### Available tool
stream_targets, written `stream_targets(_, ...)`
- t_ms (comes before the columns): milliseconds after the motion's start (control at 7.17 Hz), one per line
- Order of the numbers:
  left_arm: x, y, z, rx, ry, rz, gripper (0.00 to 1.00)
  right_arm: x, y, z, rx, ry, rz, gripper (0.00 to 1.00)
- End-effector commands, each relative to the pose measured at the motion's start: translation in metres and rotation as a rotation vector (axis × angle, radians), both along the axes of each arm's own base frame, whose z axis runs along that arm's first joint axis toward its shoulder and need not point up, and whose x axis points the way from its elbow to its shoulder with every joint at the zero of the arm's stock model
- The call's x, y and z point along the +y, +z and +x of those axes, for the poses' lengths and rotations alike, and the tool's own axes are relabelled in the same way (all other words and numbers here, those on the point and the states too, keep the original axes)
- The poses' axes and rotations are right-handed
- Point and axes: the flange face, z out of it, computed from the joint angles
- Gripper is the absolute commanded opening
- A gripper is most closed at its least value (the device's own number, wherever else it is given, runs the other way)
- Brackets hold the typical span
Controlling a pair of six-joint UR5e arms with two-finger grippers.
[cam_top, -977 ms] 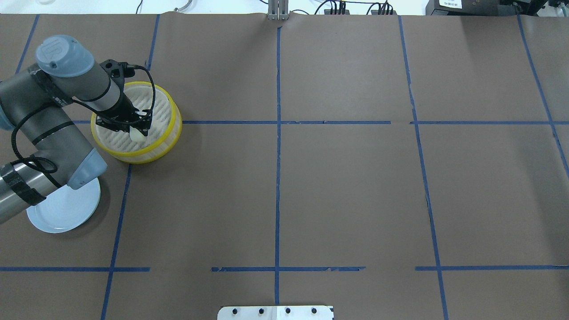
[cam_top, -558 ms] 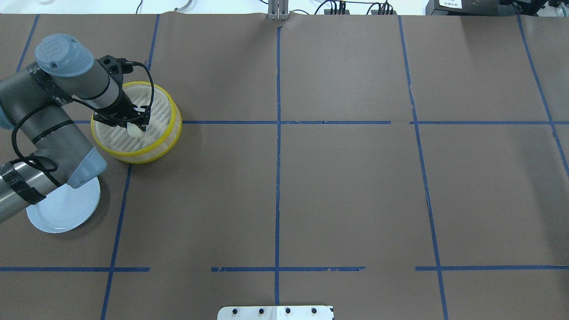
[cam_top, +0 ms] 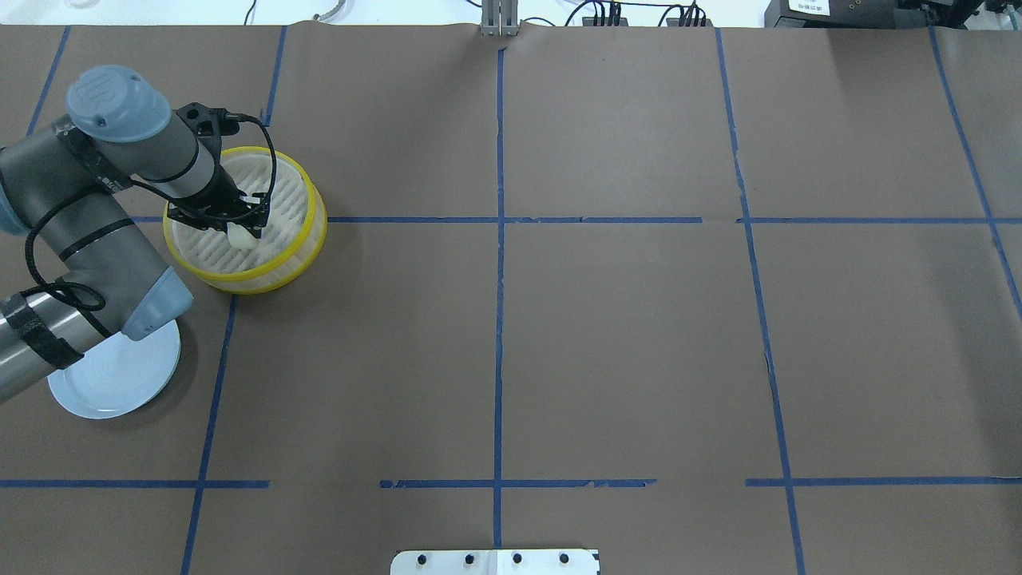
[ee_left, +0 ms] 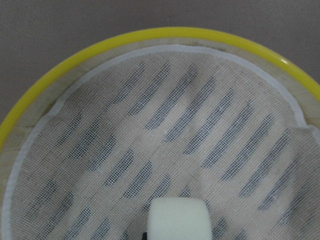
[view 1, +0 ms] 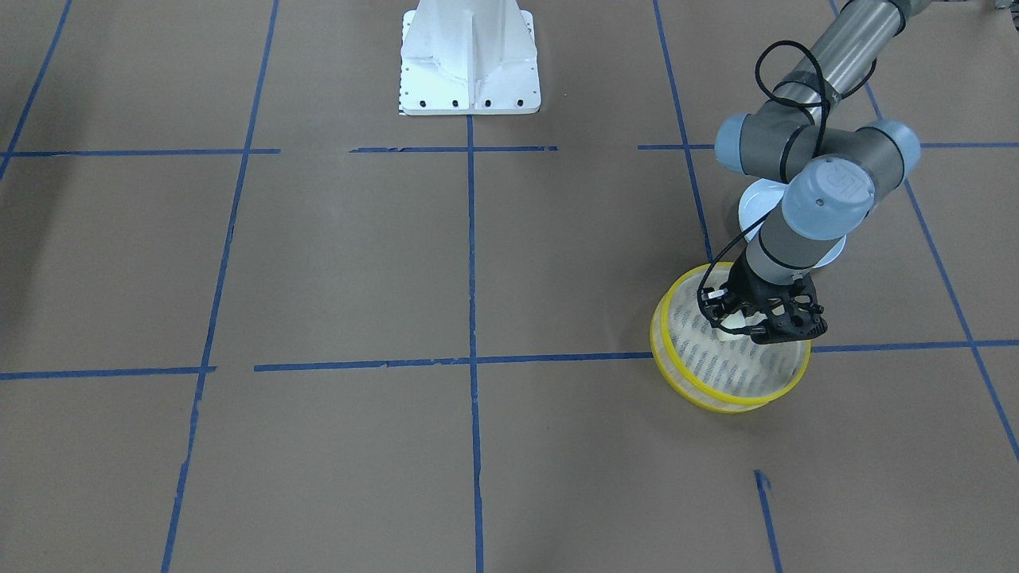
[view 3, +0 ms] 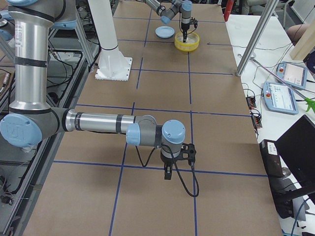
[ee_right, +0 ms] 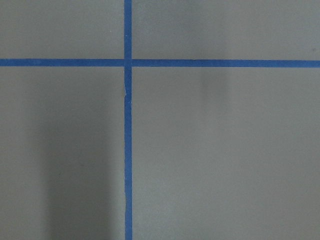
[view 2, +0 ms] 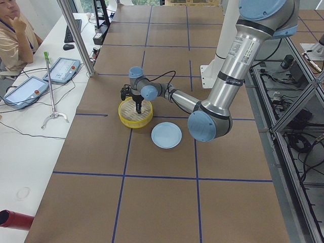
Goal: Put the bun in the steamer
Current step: 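Lower the bun into the steamer basket and open the left gripper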
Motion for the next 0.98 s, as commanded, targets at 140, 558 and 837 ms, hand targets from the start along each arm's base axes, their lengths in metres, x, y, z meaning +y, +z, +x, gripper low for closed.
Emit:
stream_targets(140, 0.001, 0.001, 0.0, 0.015, 0.002, 0.019, 0.69, -0.001, 0.0, 0.0, 0.0, 0.0, 0.001, 1.0)
stream_targets(558, 0.0, 0.001, -0.003, 0.022, 0.012, 0.058, 0.99, -0.001, 0.0, 0.0, 0.0, 0.0, 0.001, 1.0)
stream_targets(837, -0.041, -0.003, -0.077, 0.013, -0.048, 0.105, 0.98, -0.001, 0.0, 0.0, 0.0, 0.0, 0.001, 1.0)
